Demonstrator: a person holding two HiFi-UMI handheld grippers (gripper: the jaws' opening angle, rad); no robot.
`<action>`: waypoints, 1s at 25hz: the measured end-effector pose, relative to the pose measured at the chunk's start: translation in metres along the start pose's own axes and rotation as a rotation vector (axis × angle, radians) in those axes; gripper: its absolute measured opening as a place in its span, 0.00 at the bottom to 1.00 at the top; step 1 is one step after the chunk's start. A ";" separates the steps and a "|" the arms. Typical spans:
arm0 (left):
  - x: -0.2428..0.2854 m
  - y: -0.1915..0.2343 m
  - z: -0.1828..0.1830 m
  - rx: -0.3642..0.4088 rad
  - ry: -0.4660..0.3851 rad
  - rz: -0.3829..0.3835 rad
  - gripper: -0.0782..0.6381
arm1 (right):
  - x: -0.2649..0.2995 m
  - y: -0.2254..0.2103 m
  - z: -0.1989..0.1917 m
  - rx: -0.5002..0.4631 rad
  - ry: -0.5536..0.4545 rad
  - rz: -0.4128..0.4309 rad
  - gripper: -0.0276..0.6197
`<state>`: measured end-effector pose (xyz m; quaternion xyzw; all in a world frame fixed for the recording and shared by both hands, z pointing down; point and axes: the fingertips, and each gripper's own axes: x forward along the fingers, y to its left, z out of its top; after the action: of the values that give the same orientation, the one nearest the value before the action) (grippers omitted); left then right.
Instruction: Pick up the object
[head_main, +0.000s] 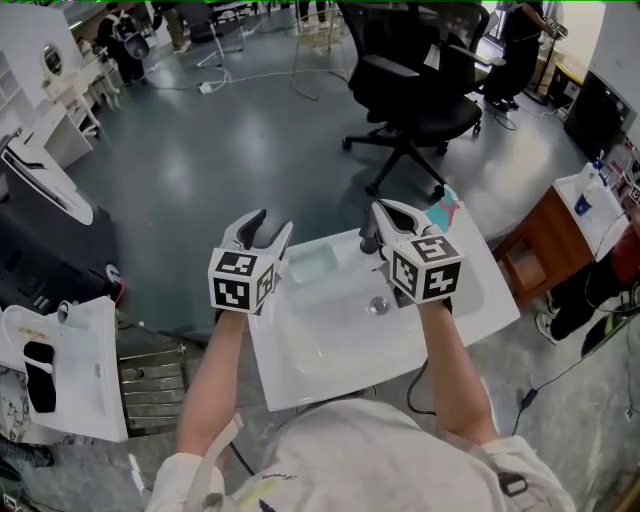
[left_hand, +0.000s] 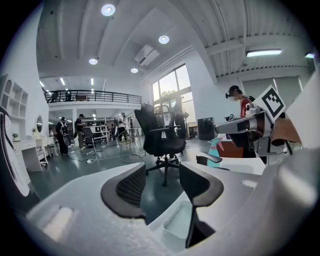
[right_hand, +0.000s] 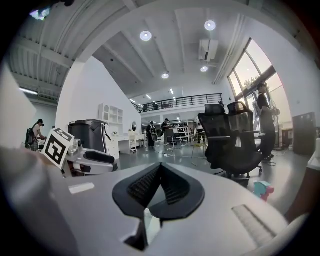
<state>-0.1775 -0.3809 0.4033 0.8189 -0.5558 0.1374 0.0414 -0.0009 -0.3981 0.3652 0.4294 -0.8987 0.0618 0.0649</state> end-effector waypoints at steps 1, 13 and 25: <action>0.002 -0.003 -0.001 0.014 0.008 -0.015 0.41 | -0.002 0.000 -0.001 -0.001 0.002 -0.003 0.05; 0.027 -0.050 -0.025 0.162 0.140 -0.237 0.41 | -0.019 -0.004 -0.011 0.006 0.019 -0.035 0.05; 0.047 -0.083 -0.076 0.298 0.323 -0.418 0.41 | -0.030 -0.005 -0.021 0.021 0.027 -0.072 0.05</action>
<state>-0.0988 -0.3748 0.4960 0.8802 -0.3349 0.3342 0.0362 0.0232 -0.3750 0.3808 0.4613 -0.8810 0.0747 0.0747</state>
